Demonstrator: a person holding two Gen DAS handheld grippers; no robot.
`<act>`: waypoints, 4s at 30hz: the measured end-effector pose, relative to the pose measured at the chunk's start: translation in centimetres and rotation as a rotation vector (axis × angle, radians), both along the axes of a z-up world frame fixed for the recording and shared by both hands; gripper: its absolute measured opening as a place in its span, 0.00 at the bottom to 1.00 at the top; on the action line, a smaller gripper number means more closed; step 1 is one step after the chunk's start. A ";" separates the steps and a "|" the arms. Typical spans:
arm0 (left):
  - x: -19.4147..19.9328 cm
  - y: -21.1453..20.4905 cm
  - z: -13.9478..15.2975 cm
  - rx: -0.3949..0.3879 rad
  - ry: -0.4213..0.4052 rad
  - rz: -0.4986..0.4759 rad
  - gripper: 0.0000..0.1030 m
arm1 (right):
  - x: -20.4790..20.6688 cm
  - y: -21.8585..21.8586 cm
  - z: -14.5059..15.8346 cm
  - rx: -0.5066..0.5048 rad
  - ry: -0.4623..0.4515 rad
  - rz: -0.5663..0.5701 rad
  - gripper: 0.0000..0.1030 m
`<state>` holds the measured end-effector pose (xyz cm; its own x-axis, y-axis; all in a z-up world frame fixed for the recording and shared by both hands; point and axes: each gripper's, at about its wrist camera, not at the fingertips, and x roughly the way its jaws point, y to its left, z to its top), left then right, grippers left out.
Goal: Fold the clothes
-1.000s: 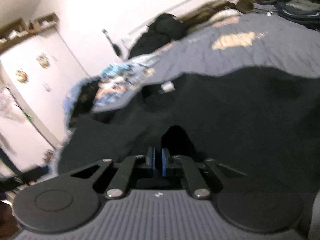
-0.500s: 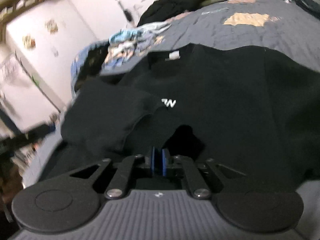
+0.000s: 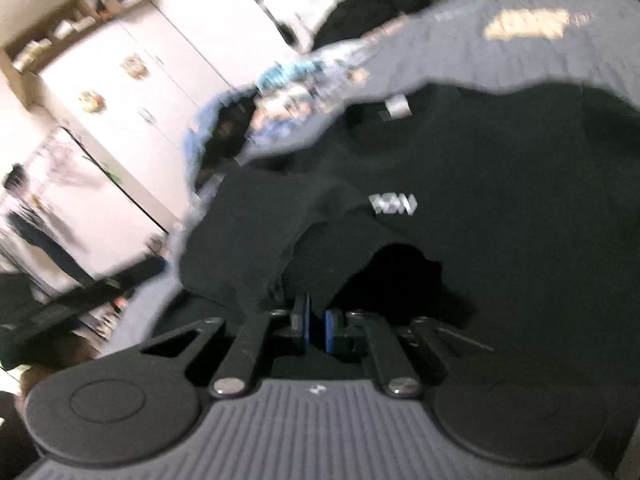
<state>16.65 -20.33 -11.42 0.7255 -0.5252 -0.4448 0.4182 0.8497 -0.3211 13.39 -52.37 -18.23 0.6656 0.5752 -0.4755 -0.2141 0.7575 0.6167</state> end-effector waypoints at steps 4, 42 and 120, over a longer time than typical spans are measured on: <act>0.5 0.9 0.2 0.000 0.004 0.030 0.52 | -0.7 -2.5 1.6 -0.054 -0.024 -0.065 0.06; 1.1 1.2 -0.3 0.066 0.049 0.038 0.52 | 2.5 -3.5 0.8 -0.297 -0.049 -0.267 0.05; 2.5 4.2 -10.5 1.192 -0.552 -0.214 0.45 | 13.0 11.7 5.4 -0.489 -0.039 -0.110 0.41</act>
